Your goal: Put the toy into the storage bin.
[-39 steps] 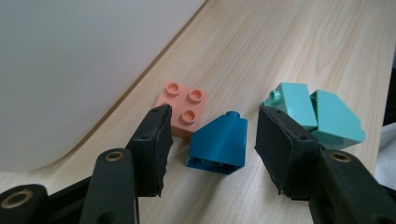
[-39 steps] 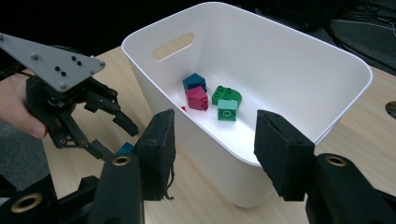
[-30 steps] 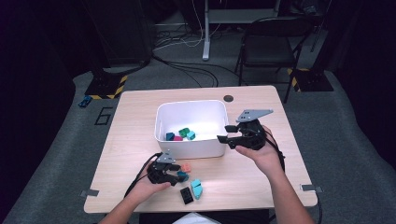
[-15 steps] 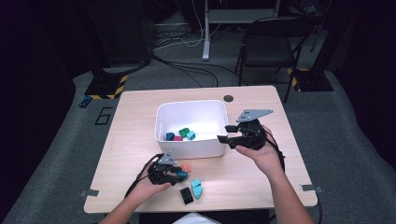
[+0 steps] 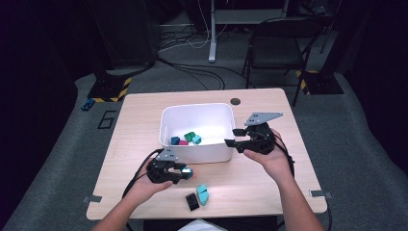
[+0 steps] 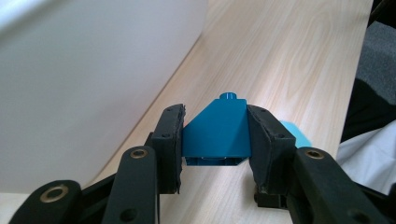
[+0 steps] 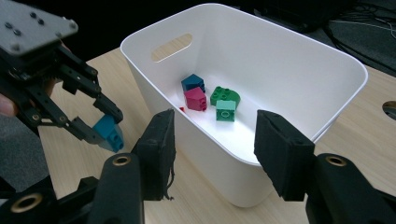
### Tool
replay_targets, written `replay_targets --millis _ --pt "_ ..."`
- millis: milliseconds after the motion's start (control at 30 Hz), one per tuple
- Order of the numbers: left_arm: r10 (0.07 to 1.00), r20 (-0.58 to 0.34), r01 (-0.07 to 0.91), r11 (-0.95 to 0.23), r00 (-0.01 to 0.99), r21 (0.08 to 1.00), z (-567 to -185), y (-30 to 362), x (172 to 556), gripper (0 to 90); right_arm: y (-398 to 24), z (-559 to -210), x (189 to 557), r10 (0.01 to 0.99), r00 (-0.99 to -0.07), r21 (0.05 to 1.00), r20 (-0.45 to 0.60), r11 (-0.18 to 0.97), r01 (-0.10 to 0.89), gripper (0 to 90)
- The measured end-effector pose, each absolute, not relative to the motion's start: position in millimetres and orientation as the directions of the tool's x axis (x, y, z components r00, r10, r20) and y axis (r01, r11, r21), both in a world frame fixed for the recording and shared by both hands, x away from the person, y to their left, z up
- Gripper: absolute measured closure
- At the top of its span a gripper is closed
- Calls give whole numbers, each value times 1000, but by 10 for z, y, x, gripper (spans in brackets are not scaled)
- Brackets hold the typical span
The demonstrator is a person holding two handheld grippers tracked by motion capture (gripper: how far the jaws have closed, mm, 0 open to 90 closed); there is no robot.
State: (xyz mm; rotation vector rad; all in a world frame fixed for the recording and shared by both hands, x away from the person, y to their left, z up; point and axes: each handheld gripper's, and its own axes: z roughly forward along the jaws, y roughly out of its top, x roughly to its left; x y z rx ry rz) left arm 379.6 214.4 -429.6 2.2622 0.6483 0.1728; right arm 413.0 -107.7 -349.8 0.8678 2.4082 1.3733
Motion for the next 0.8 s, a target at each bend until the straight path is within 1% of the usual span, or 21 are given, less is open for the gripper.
replay_targets --millis 367,667,800 --pt "496 -87 394 -558 864 731 -3806 2175 3954 587 -1102 -3494 4139 603 -793 845 88 376 380 476" --pt "511 -51 376 -557 858 740 -3546 2169 4116 586 -1120 -3496 4145 606 -790 845 91 373 383 477" --pt "522 -52 379 -544 852 749 -3485 2156 4215 586 -1131 -3498 4150 607 -789 846 94 370 385 476"
